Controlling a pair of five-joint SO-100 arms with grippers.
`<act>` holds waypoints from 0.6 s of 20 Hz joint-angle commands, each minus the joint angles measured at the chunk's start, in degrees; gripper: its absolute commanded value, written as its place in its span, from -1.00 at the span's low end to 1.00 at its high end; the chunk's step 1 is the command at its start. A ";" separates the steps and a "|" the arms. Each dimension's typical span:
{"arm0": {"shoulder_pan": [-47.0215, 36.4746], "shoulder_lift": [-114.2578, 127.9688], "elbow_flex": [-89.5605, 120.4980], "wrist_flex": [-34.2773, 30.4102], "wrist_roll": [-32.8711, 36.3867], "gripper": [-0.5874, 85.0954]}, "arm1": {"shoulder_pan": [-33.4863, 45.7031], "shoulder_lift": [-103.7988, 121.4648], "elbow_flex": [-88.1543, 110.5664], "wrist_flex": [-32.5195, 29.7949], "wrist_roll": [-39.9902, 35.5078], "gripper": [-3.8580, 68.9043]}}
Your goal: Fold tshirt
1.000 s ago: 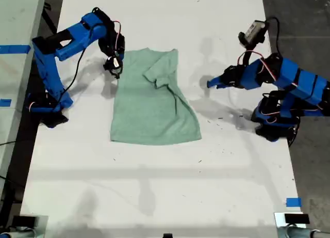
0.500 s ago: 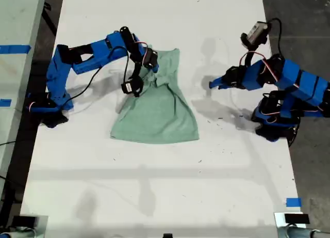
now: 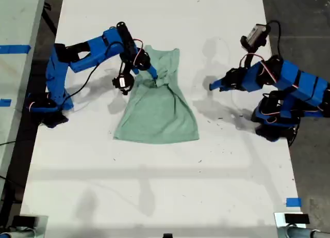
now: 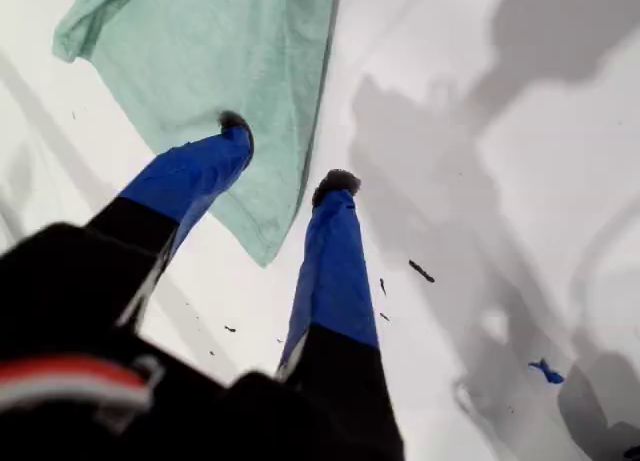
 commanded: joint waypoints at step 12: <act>22.41 60.21 64.78 -3.16 -31.11 -0.35 | -14.68 1.05 2.11 3.25 6.06 -0.19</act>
